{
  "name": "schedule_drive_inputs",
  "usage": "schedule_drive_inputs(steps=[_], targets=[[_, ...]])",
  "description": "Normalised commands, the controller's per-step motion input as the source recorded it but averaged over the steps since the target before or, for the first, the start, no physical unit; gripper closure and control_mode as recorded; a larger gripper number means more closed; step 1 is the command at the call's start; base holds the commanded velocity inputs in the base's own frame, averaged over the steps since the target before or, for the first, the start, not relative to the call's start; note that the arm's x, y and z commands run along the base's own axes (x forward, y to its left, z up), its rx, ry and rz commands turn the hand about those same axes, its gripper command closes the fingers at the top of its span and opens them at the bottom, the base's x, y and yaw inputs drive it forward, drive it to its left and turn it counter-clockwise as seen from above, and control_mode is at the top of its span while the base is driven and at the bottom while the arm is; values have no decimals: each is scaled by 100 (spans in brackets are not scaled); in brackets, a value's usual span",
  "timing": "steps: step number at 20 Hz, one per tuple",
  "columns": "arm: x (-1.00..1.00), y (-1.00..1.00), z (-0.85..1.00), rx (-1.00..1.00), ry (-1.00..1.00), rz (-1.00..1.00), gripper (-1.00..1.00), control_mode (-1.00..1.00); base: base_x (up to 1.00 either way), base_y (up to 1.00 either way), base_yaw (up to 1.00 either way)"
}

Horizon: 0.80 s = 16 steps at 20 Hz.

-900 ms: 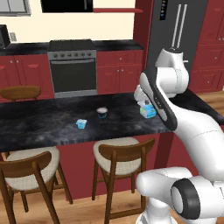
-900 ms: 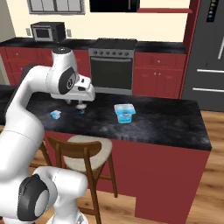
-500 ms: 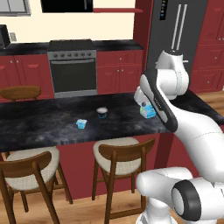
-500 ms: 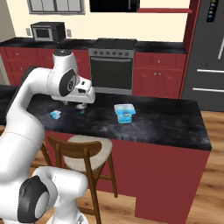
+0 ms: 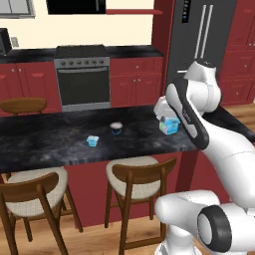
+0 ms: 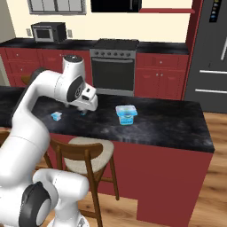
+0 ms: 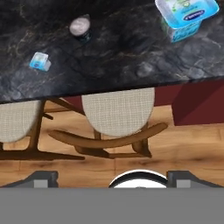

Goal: Stack the yogurt containers by placing the smaller containers on top of the larger containers.

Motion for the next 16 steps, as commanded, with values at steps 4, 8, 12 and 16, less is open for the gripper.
schedule_drive_inputs(steps=[4, 8, 12, 16], targets=[[5, 16, -1, 10, 4, -17, -100, -100, 0, 0, 0], [20, 29, -5, 6, 4, -19, -100, -100, 0, 0, 0], [33, 26, -11, 3, 3, -19, -100, -100, 0, 0, 0], [34, 3, -24, 2, 2, -10, -100, -100, 0, 0, 0]])
